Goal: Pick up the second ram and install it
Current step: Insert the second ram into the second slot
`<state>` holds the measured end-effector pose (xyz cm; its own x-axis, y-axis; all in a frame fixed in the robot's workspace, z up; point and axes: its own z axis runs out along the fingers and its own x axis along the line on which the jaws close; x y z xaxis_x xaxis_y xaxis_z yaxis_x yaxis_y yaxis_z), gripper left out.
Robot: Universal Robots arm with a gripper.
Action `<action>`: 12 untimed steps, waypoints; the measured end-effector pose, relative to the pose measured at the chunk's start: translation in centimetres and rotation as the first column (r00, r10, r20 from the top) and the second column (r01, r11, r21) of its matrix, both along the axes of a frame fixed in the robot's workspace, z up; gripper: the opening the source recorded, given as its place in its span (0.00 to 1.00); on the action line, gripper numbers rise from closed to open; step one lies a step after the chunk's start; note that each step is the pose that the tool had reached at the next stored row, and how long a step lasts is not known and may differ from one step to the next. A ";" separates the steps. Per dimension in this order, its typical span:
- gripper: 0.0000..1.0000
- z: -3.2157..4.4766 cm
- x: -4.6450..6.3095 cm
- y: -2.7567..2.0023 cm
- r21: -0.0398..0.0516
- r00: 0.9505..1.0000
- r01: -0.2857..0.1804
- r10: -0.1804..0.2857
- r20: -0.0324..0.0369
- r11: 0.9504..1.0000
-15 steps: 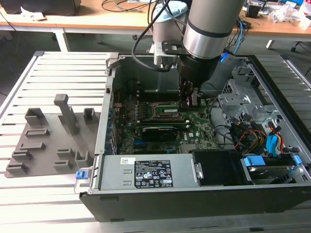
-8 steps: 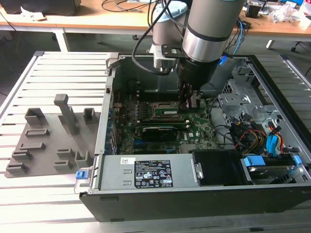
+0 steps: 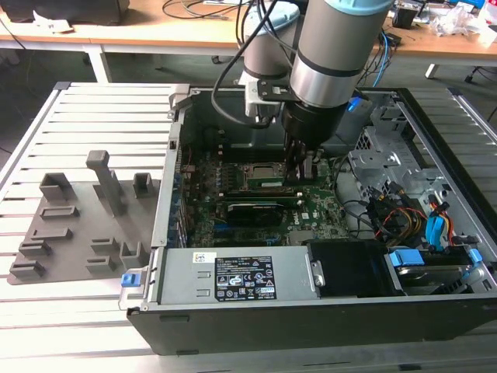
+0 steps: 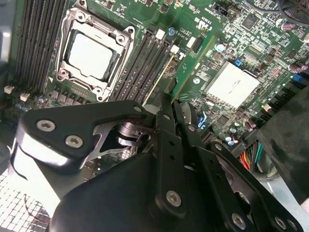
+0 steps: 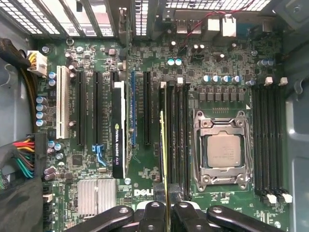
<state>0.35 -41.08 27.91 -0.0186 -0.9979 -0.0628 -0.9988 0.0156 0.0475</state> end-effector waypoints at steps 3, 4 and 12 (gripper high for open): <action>0.14 -0.37 0.0 0.00 0.000 1.000 0.000 0.000 0.000 1.000; 0.14 -0.43 0.0 0.00 0.000 1.000 0.000 0.000 0.000 1.000; 0.14 -1.20 0.0 0.00 0.000 1.000 0.000 0.000 0.000 1.000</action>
<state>0.35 -41.08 26.71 -0.0186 -0.9979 -0.0628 -0.9988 0.0156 0.0475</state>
